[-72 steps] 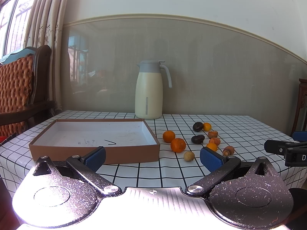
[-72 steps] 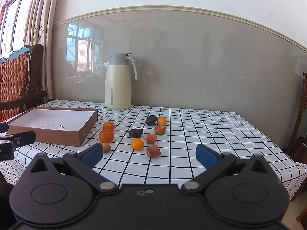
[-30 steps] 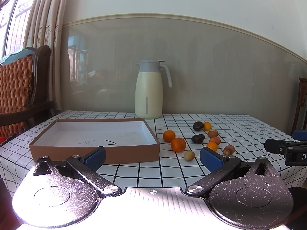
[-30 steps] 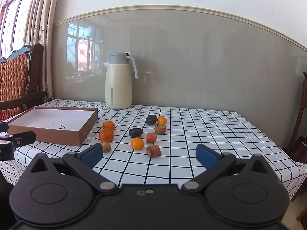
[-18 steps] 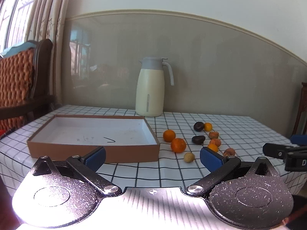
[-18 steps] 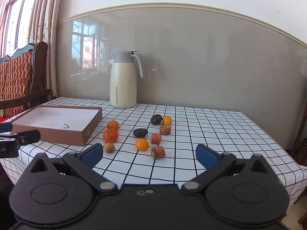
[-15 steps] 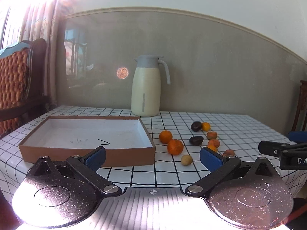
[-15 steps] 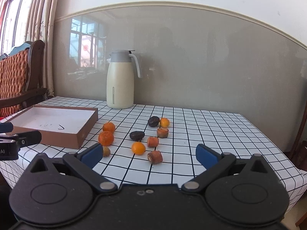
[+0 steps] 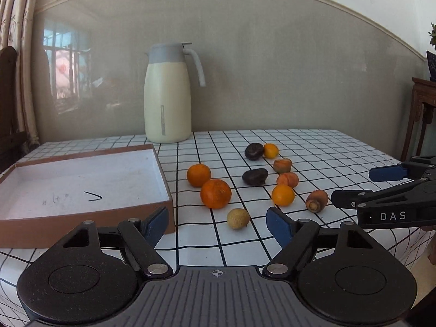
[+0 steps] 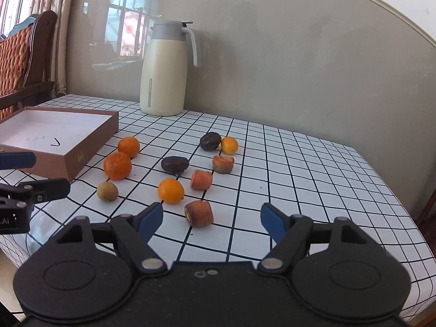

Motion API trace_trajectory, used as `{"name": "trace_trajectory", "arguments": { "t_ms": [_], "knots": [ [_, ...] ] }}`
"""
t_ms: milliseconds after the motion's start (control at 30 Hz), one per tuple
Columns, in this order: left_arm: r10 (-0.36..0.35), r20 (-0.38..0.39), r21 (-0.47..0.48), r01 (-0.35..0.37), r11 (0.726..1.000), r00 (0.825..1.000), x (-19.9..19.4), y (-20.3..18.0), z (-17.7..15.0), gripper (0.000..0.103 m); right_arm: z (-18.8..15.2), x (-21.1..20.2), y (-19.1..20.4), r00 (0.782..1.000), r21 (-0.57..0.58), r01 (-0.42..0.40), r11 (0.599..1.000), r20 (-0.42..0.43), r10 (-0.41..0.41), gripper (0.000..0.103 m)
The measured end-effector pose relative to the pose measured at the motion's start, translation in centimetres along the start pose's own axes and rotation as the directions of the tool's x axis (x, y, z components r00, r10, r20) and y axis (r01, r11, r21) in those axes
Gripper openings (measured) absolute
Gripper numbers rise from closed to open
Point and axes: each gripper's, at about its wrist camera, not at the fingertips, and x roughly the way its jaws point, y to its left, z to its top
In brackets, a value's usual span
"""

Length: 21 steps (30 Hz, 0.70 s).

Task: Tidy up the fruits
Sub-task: 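Grasp the small tan fruit with the left tool while the right tool grasps the cut orange piece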

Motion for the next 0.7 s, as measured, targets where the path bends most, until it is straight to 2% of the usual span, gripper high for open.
{"name": "trace_trajectory", "arguments": {
  "t_ms": [100, 267, 433, 567, 633, 700],
  "knots": [
    [-0.027, -0.020, 0.012, 0.027, 1.000, 0.999, 1.3, -0.7, -0.2, 0.076, 0.0, 1.4, -0.1, 1.000, -0.001, -0.021, 1.000, -0.016, 0.021, 0.067],
    [-0.043, -0.060, 0.022, 0.045, 0.999, 0.997, 3.5, -1.7, -0.1, 0.060, 0.1, 3.5, 0.3, 0.997, -0.007, -0.051, 0.999, -0.052, 0.050, 0.051],
    [-0.034, -0.095, 0.012, 0.035, 0.999, 0.995, 5.4, -2.0, -0.1, 0.046, 0.1, 4.6, 0.4, 0.995, -0.015, -0.065, 0.998, -0.076, 0.064, 0.046],
    [-0.029, -0.104, 0.002, 0.030, 1.000, 0.994, 6.4, -2.2, -0.1, 0.043, 0.1, 5.3, 0.2, 0.994, -0.011, -0.070, 0.998, -0.091, 0.068, 0.039],
    [-0.031, -0.109, -0.005, 0.031, 1.000, 0.994, 6.9, -2.2, 0.0, 0.039, 0.1, 5.8, 0.0, 0.992, -0.005, -0.072, 0.997, -0.106, 0.071, 0.034],
    [-0.028, -0.115, -0.003, 0.028, 1.000, 0.993, 7.1, -2.3, -0.1, 0.034, 0.1, 6.1, 0.0, 0.990, -0.002, -0.078, 0.997, -0.117, 0.077, 0.026]
  ]
}}
